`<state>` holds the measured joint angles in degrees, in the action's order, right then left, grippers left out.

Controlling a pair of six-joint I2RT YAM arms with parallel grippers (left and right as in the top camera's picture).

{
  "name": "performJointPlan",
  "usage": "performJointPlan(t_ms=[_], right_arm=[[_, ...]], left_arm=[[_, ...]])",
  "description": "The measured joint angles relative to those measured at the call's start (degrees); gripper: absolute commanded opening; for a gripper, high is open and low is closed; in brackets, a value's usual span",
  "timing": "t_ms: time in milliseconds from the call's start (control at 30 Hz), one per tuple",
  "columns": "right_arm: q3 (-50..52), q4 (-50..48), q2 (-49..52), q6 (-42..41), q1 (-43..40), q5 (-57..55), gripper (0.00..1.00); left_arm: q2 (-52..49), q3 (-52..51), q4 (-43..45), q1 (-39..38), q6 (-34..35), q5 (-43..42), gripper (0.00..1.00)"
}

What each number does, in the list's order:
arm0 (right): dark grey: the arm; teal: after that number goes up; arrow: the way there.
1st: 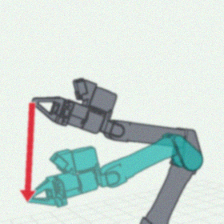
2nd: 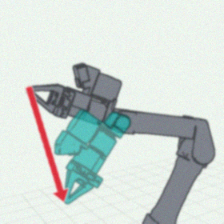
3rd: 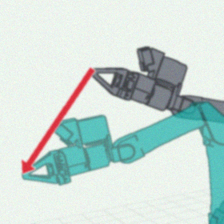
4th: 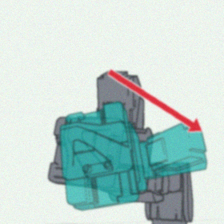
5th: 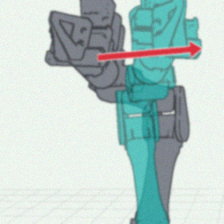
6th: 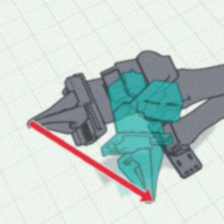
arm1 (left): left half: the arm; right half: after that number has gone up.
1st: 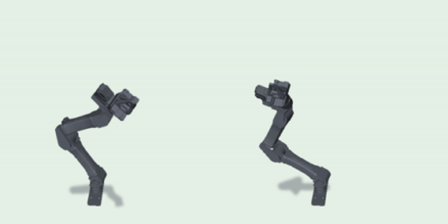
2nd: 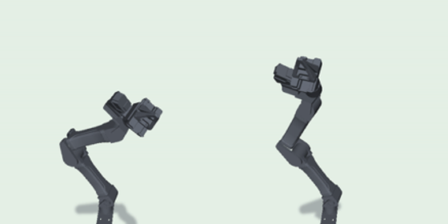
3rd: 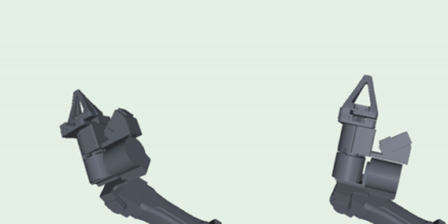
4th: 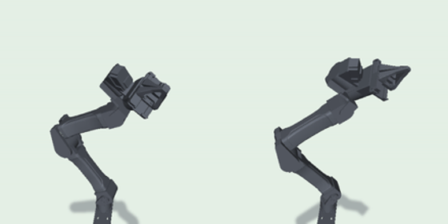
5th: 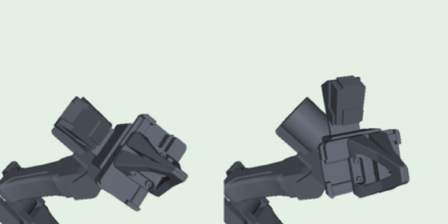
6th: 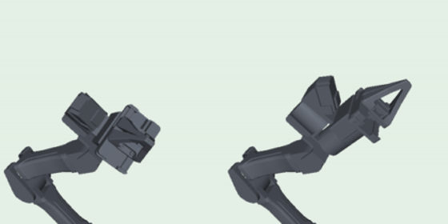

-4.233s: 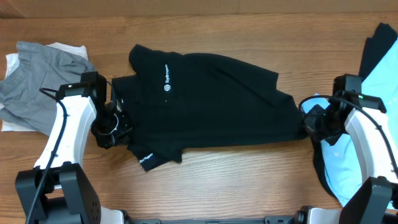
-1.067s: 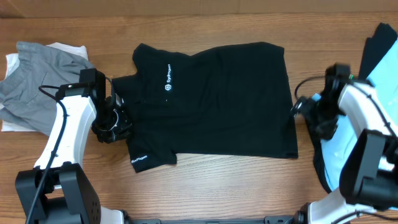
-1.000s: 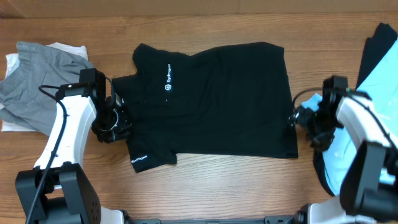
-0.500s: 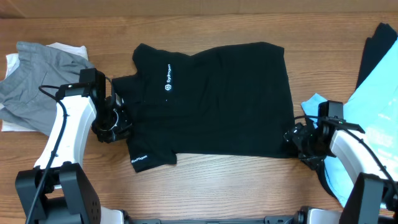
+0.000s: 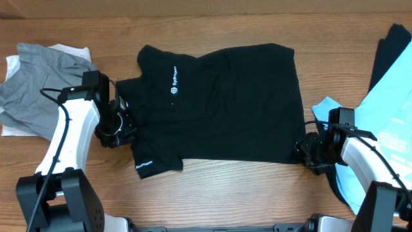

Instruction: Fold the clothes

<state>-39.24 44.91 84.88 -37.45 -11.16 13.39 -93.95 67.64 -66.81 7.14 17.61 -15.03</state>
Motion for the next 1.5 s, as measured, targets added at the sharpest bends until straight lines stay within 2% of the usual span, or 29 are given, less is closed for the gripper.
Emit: performJointPlan(t_ms=[100,133,200,267,400,467,733,1000,1200,1500], right_arm=[[0.2,1.2,0.0,0.0,0.0,0.8,0.64],[0.2,1.3,0.0,0.0,0.0,1.0,0.59],[0.2,1.2,0.0,0.1,0.0,1.2,0.43],[0.5,1.1,0.2,-0.2,0.0,1.3,0.18],[1.1,0.2,0.6,-0.3,0.0,1.4,0.04],[1.1,0.1,0.7,-0.2,0.0,1.4,0.04],[1.0,0.7,0.4,0.6,0.0,0.8,0.04],[-9.6,9.1,-10.0,4.4,0.0,-2.9,0.04],[-17.3,9.7,-12.3,7.8,0.0,-3.3,0.04],[-17.4,1.9,-12.3,9.7,0.1,-3.6,0.04]], left_arm=[[0.0,0.0,0.0,0.0,0.0,0.0,0.11],[0.0,0.0,0.0,0.0,0.0,0.0,0.11],[0.0,0.0,0.0,0.0,0.0,0.0,0.11],[0.0,0.0,0.0,0.0,0.0,0.0,0.12],[0.0,0.0,0.0,0.0,0.0,0.0,0.11],[0.0,0.0,-0.1,0.0,0.0,0.0,0.05],[0.0,0.0,-5.8,0.0,-0.3,-0.3,0.04],[0.0,0.0,-15.7,0.0,-10.0,-8.9,0.04],[0.0,0.0,-14.0,0.0,-14.0,-12.6,0.04],[0.0,0.0,-4.9,3.5,-12.6,-13.8,0.04]])
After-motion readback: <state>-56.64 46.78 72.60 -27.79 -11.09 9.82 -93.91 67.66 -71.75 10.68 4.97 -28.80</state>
